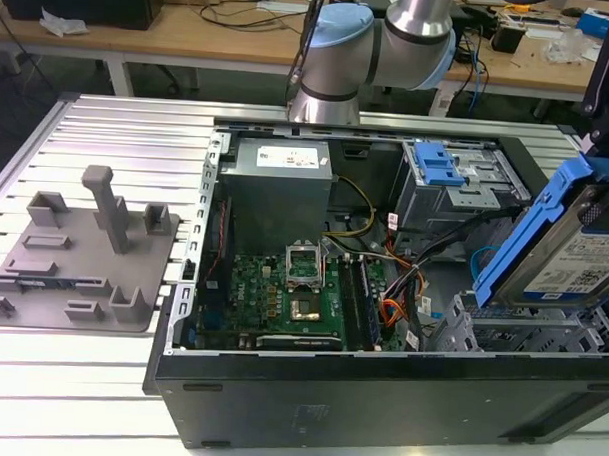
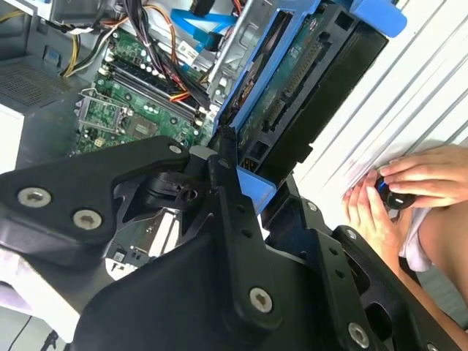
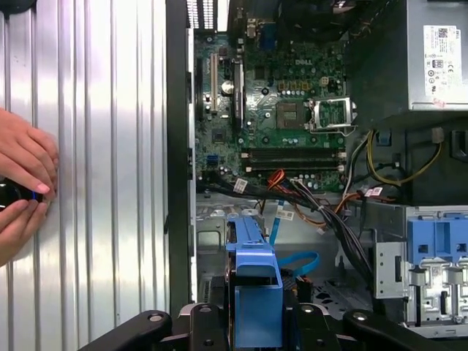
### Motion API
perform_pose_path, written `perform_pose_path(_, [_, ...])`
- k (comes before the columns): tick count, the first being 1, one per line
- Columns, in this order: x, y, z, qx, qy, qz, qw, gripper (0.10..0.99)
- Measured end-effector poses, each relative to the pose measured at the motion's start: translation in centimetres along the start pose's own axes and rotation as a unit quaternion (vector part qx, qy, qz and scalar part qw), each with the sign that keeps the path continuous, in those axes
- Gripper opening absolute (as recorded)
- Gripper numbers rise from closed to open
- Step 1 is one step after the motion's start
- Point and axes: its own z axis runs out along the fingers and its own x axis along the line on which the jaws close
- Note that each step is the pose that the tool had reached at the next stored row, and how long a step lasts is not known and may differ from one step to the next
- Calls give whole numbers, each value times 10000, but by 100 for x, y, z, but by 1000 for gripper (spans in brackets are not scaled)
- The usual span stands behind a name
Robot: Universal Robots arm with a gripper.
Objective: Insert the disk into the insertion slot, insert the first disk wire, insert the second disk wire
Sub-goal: 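Insert the disk into the insertion slot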
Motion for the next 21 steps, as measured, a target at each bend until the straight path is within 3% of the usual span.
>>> perform_pose_path(9, [-47,-46,39,0,0,-3,10000,365])
perform_pose_path(21, [-87,-51,141,0,0,-7,10000,365])
